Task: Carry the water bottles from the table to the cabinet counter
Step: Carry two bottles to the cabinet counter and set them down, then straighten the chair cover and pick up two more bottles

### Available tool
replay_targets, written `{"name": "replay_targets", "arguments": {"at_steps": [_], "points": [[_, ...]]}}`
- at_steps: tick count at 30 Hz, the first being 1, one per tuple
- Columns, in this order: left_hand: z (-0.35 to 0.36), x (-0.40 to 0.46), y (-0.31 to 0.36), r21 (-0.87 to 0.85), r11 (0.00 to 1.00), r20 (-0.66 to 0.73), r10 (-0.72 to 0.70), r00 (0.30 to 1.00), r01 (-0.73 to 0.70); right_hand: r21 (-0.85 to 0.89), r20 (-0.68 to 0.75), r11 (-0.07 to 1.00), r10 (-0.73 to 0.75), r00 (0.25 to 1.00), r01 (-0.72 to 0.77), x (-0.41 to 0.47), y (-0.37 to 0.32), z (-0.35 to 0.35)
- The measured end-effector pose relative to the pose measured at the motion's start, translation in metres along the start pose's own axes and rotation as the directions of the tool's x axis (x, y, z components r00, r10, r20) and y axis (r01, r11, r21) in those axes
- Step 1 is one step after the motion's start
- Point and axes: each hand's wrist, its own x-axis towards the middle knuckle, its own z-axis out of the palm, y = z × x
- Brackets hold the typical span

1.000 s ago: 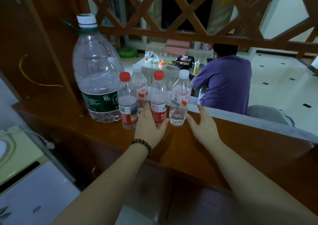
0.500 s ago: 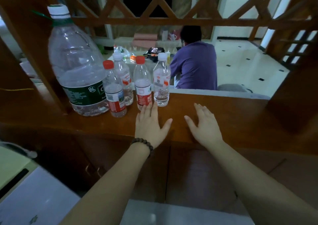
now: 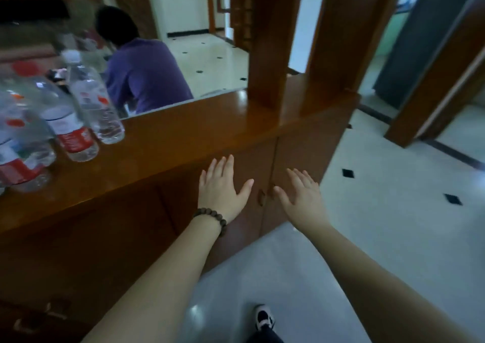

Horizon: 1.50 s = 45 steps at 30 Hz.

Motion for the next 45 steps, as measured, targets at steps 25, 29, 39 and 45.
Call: {"name": "replay_targets", "arguments": {"at_steps": [25,29,39,45], "points": [[0.172,-0.283,0.541,-0.435,0.356,0.296,0.924,0.243,-0.827,0.151,-0.540,0.327,0.818,0.199,-0.933,-0.437,0.353,-0.266],[0.184,-0.356,0.629,-0.481,0.217,0.255,0.962,0.101,-0.849,0.207,-0.582,0.209,0.812,0.051,-0.956,-0.513,0.400,-0.311],[0.200,-0.496,0.778,-0.563,-0.001,0.188,0.974,-0.130,-0.826,0.343,-0.603,0.036,0.775,-0.190,-0.939,-0.644,0.471,-0.383],[0.226,-0.542,0.857,-0.576,-0.046,0.184,0.965,-0.185,-0.816,0.373,-0.602,0.000,0.761,-0.242,-0.928,-0.695,0.528,-0.421]]}}
